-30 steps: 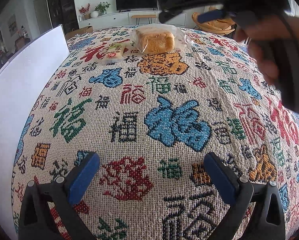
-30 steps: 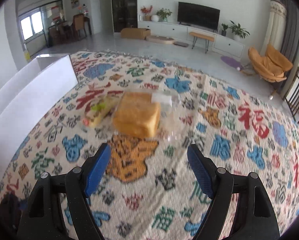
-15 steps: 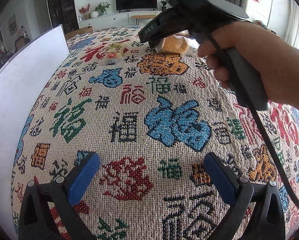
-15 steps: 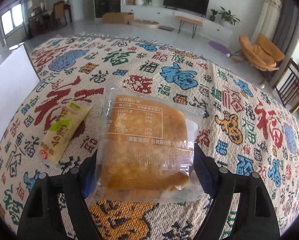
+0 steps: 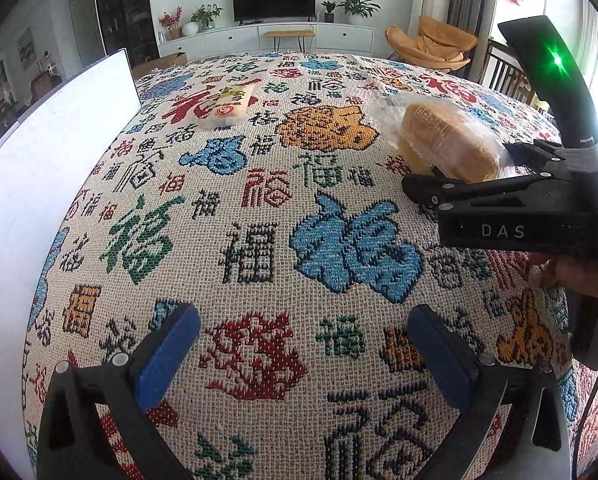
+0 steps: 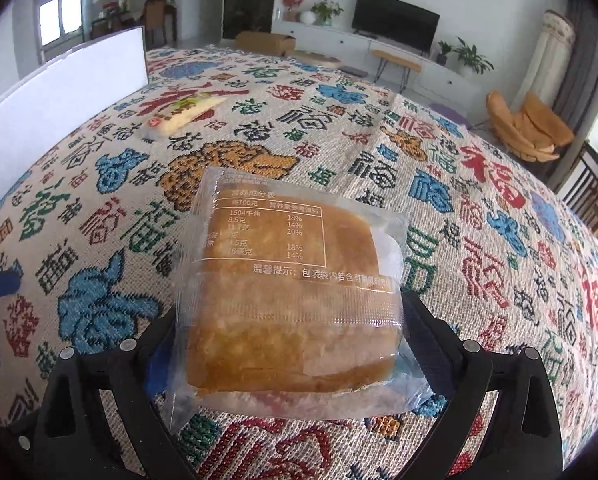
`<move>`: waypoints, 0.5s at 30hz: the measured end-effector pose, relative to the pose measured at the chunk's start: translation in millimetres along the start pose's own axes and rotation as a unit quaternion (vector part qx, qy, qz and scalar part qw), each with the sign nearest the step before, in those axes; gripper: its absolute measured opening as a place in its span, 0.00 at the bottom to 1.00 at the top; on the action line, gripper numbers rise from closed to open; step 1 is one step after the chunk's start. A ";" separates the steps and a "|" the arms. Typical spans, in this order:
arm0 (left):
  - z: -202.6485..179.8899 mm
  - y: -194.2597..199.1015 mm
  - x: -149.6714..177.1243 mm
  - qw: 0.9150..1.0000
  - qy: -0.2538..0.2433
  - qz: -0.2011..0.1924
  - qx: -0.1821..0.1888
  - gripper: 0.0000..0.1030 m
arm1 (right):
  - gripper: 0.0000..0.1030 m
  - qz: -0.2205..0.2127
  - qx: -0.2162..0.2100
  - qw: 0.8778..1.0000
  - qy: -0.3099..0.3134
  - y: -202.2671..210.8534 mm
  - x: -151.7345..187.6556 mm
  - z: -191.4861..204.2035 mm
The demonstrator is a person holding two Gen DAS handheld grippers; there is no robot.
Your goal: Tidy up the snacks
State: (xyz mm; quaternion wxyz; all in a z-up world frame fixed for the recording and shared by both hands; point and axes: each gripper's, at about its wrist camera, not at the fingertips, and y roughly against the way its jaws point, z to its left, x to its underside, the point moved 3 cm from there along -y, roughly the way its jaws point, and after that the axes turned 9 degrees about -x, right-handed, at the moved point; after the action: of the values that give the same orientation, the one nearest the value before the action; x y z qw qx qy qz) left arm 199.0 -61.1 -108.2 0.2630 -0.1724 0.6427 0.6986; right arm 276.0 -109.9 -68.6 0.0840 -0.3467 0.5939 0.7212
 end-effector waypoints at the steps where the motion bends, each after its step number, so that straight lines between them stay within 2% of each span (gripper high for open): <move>1: 0.3 -0.7 0.5 1.000 0.000 0.000 0.000 1.00 | 0.96 0.000 -0.008 1.000 -0.007 -1.0 0.0 -2.0; 15: 0.6 -0.8 0.1 1.000 0.000 0.000 0.000 1.00 | 0.96 0.000 -0.009 1.000 -0.008 -1.3 1.2 1.6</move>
State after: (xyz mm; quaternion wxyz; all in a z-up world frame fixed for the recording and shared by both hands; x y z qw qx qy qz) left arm 199.5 -60.5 -108.9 0.2627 -0.1728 0.6427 0.6986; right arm 275.2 -108.5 -70.2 0.0855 -0.3415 0.5871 0.7289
